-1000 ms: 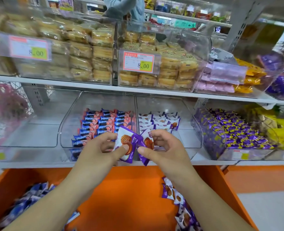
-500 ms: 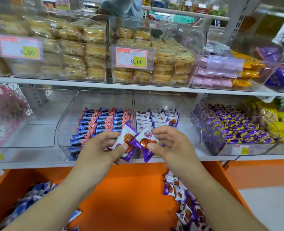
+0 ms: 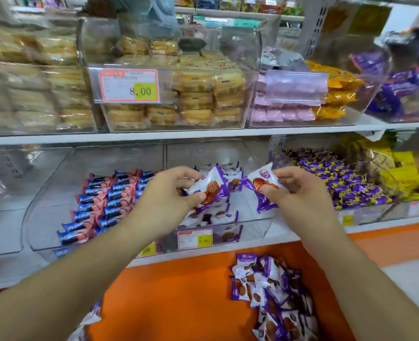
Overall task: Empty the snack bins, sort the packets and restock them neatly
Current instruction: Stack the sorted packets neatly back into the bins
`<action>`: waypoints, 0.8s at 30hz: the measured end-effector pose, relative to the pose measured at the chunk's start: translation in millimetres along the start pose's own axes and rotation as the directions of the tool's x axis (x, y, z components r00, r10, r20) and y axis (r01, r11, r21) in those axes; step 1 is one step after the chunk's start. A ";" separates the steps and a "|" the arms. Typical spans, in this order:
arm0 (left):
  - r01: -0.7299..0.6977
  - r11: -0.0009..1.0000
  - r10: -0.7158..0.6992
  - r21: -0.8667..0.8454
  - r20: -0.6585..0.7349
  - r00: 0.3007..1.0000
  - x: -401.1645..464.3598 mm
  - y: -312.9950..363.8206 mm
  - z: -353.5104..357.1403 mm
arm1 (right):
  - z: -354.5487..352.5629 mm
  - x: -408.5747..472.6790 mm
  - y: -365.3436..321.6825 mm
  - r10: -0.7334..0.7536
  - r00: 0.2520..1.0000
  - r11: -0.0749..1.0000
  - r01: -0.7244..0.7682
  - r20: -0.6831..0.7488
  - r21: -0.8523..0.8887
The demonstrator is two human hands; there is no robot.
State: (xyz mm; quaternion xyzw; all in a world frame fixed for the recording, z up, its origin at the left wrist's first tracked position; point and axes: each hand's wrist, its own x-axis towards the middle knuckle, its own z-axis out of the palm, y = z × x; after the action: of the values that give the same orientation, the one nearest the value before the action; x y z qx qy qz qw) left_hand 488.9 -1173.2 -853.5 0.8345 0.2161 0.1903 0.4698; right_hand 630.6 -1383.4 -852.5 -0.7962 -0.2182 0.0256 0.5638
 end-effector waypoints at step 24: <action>-0.074 0.947 0.073 0.312 0.013 0.997 181.7 -38.7 122.9 | -19.6 33.4 59.2 0.148 0.987 0.984 -0.141 -0.063 0.105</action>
State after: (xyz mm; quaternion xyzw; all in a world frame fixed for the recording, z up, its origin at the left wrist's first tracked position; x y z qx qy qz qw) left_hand 697.4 -1143.5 -925.9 0.9058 0.2119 0.1708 0.3248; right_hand 685.2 -1404.1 -892.3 -0.7809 -0.1384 0.0493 0.6072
